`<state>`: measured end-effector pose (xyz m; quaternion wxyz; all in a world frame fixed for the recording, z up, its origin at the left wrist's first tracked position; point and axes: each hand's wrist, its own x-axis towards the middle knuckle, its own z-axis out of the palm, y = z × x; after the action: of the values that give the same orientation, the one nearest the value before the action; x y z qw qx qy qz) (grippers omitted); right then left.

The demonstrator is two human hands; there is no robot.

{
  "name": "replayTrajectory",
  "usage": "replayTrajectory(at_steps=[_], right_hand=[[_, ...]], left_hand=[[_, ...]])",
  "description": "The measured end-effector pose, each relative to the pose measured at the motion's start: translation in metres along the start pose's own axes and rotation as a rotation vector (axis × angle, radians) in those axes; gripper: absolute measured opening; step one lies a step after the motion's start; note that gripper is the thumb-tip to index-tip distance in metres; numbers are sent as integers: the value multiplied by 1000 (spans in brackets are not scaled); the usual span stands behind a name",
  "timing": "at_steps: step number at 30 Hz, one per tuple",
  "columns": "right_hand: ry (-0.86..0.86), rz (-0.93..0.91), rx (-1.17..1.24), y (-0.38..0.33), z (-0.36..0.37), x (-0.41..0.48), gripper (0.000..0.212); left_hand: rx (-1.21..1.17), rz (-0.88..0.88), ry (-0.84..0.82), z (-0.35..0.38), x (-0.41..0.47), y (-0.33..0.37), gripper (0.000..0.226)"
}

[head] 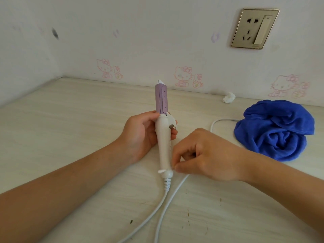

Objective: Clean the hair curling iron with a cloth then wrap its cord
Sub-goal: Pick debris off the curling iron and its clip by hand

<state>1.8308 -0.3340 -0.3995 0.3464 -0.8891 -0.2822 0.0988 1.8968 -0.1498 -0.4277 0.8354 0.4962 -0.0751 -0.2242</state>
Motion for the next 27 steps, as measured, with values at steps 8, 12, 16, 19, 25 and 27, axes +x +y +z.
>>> replayTrajectory(at_steps=[8,12,16,19,25,27], right_hand=[[193,-21,-61,10,2,2,15],[344,37,-5,20,-2,7,16],[371,10,17,18,-2,5,15],[479,42,31,19,-3,7,16],[449,56,34,15,-2,7,16],[506,77,42,17,-4,8,17]], left_hand=[[-11,-4,-41,-3,3,2,36],[-4,-6,-76,-6,6,2,38],[19,-3,-100,-6,6,0,47],[11,-7,-102,-8,8,0,51],[7,13,-115,-8,6,-1,41],[-8,14,-112,-9,8,-2,43]])
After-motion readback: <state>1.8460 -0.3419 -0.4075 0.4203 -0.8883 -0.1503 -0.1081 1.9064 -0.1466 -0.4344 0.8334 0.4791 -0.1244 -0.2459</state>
